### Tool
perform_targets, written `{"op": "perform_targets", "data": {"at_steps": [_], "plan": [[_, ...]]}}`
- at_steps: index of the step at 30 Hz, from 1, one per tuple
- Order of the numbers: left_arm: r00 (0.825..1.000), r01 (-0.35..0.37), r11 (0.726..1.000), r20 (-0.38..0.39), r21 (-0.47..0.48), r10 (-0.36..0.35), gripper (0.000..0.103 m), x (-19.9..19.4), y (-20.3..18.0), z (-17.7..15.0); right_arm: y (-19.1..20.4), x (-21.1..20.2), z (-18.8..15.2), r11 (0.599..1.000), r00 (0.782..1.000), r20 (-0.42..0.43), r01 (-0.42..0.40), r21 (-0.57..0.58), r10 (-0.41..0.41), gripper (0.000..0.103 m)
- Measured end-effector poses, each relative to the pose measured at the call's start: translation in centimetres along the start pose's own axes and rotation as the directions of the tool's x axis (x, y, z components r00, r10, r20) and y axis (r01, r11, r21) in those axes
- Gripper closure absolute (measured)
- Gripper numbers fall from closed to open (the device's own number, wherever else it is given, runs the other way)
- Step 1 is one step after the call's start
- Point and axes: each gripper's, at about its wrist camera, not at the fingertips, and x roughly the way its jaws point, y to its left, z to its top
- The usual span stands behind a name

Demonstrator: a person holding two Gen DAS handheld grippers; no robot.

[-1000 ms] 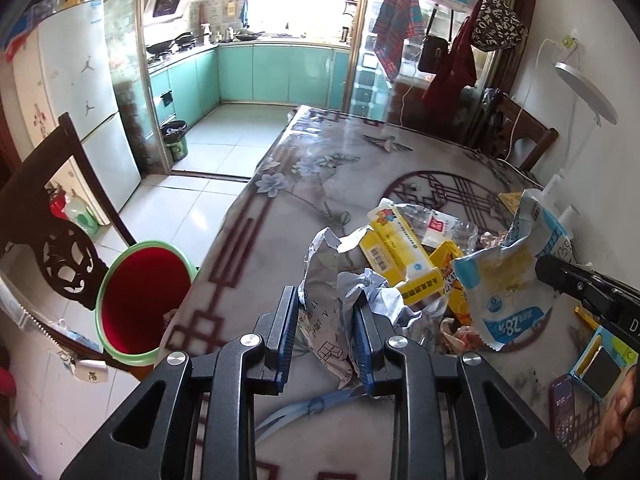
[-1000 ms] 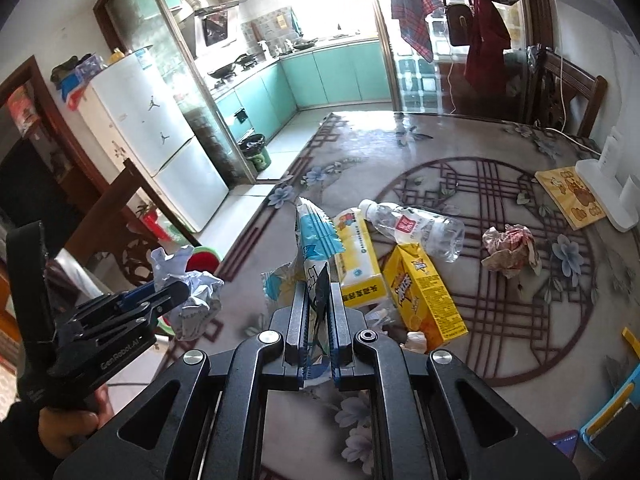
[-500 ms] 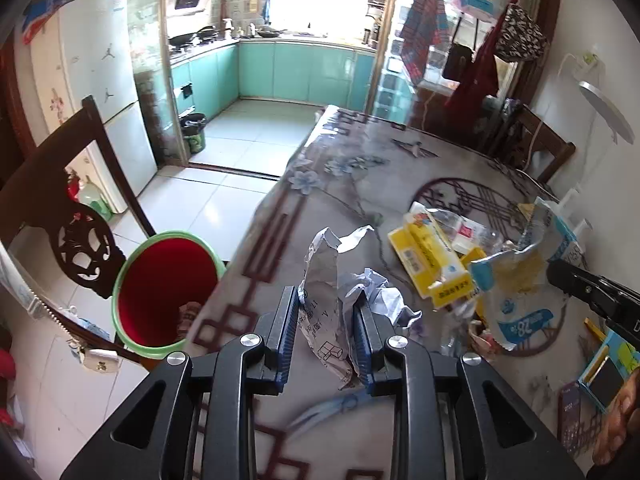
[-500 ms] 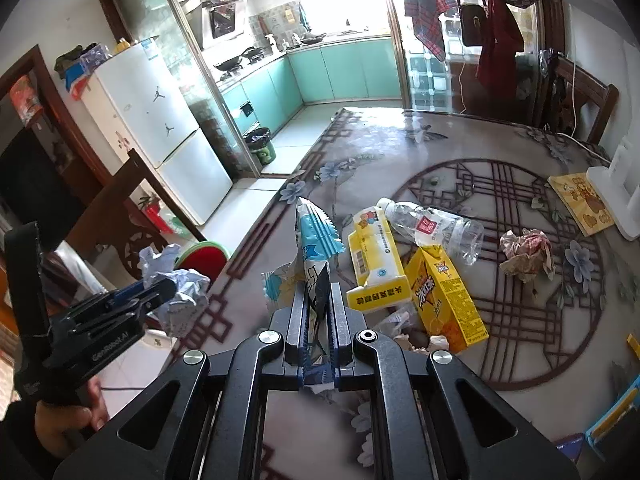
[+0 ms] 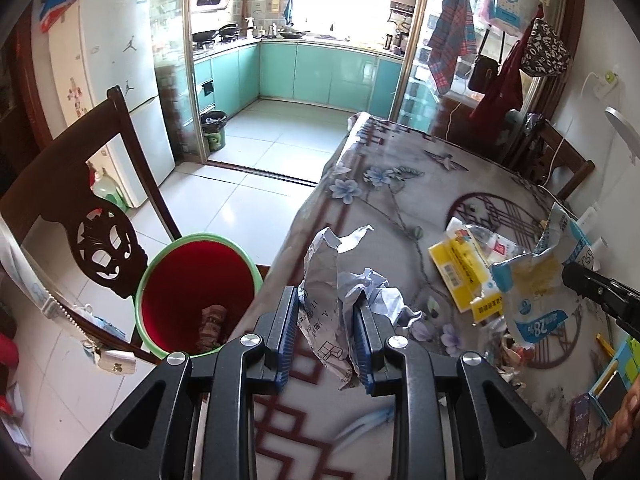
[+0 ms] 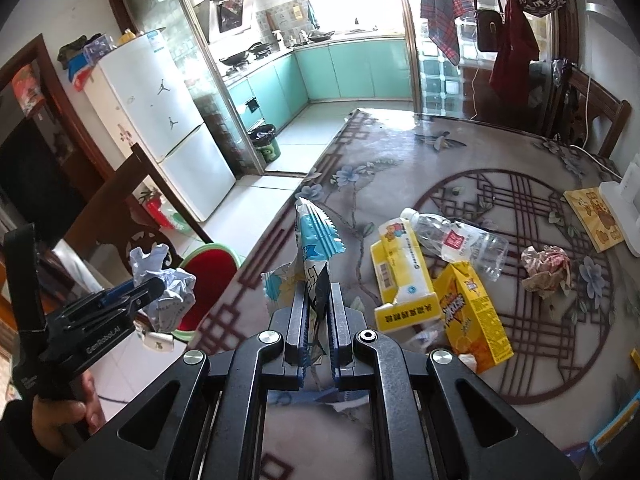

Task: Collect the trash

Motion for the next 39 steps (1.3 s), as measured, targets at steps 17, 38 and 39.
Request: {"op": "perform_targets", "data": {"at_steps": [17,38,39], "plan": [[0.999,-0.004,1.000,-0.035,-0.012,0.004,0.079,3.8,5.5,2.9,3.5,3.4,1.8,1.000,1.000,-0.018,0.022,0.015,-0.022,0.095],[0.991,-0.102,0.987,-0.100,-0.127,0.090,0.079,7.7,18.6,3.8,13.2,12.5,2.9,0.993,0.986,-0.141,-0.096,-0.069,0.085,0.095],[0.989,-0.111,0.984,-0.109,-0.136,0.097,0.079,8.0,19.5,3.7,13.6,12.9,3.0,0.992,0.985,-0.149,-0.101,-0.076,0.089,0.095]]}}
